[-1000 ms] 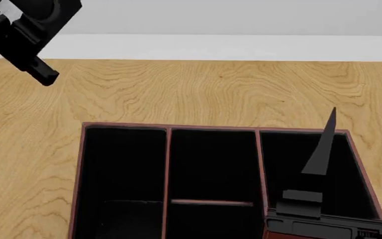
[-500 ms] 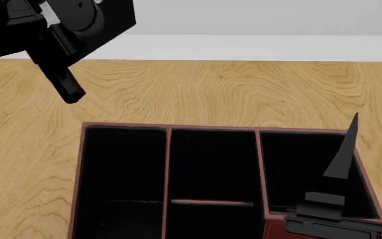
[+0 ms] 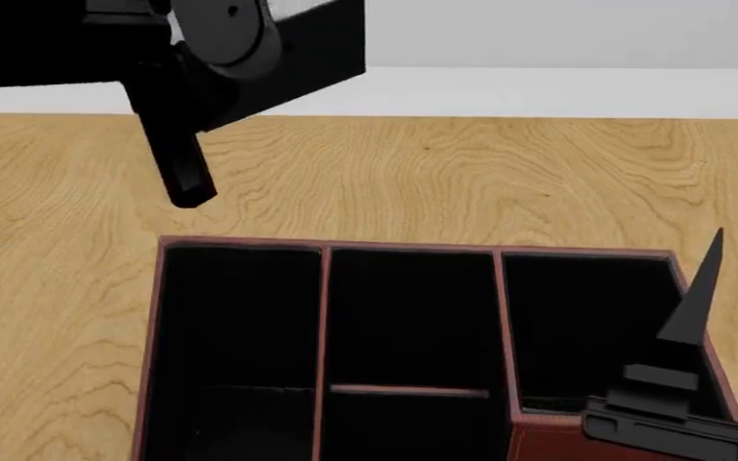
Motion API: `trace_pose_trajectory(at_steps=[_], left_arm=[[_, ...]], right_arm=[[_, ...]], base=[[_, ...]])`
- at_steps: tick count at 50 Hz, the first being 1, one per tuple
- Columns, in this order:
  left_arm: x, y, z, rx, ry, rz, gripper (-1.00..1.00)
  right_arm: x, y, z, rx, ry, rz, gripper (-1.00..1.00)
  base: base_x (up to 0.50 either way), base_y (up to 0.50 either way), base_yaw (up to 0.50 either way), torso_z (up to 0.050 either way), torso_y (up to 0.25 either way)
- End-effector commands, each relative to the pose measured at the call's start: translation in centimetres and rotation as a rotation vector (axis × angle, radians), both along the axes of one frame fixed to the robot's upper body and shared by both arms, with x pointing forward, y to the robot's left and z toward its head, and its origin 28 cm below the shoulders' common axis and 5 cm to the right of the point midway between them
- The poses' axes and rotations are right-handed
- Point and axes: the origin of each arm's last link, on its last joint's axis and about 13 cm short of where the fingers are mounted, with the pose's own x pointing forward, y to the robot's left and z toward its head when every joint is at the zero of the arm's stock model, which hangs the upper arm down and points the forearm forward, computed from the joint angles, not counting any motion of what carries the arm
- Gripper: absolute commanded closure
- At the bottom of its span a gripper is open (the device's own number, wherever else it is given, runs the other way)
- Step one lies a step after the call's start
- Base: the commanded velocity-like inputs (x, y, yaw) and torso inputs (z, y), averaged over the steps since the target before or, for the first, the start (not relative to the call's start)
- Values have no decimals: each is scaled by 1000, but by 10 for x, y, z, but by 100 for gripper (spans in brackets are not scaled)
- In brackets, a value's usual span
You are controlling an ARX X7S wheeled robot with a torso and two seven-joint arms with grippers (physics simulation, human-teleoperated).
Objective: Pick up the book and place it in the back compartment of the caddy.
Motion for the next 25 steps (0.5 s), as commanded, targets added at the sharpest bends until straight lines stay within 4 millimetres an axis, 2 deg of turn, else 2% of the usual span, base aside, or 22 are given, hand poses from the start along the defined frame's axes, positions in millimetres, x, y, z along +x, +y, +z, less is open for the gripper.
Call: trace_pose_trajectory(at_steps=[1, 9, 25], left_arm=[[2, -9, 10, 8, -36, -76, 100], [6, -17, -2, 32, -15, -123, 100], [7, -25, -7, 39, 55, -190, 100]], right_arm=[[1, -6, -6, 4, 9, -22, -100], [-3, -8, -7, 21, 1, -26, -100], [-1, -10, -8, 38, -3, -16, -100]], base=[[0, 0, 0, 0, 0], [0, 0, 0, 0, 1], [0, 0, 0, 0, 2]])
